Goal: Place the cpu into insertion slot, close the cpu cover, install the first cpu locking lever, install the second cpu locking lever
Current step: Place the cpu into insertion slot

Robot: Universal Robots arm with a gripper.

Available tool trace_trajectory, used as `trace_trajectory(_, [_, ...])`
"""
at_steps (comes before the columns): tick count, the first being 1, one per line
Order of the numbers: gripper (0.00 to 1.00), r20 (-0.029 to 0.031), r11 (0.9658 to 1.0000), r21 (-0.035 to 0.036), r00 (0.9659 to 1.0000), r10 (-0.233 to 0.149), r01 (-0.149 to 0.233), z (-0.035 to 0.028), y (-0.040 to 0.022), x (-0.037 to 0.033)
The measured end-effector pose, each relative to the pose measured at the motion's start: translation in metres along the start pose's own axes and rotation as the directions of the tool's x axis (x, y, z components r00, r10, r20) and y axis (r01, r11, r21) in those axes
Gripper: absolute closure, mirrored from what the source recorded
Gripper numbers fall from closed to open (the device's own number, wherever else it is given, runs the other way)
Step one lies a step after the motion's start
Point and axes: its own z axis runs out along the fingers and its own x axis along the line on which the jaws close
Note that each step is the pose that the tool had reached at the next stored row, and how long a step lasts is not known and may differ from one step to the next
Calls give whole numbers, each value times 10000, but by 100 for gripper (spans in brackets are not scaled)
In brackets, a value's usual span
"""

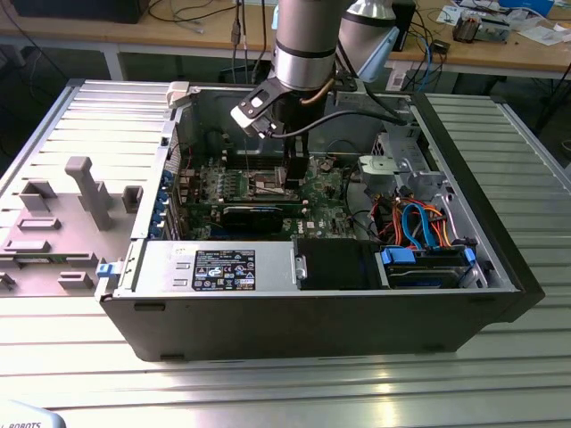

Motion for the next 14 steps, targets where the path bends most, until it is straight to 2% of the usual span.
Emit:
trace_trajectory(2, [46, 0, 10000, 0, 10000, -2, 2, 6, -96, 3])
trace_trajectory(3, [46, 0, 10000, 0, 10000, -2, 2, 12, -110, 3])
trace_trajectory(14, [46, 0, 10000, 0, 10000, -1, 1, 29, -136, 4])
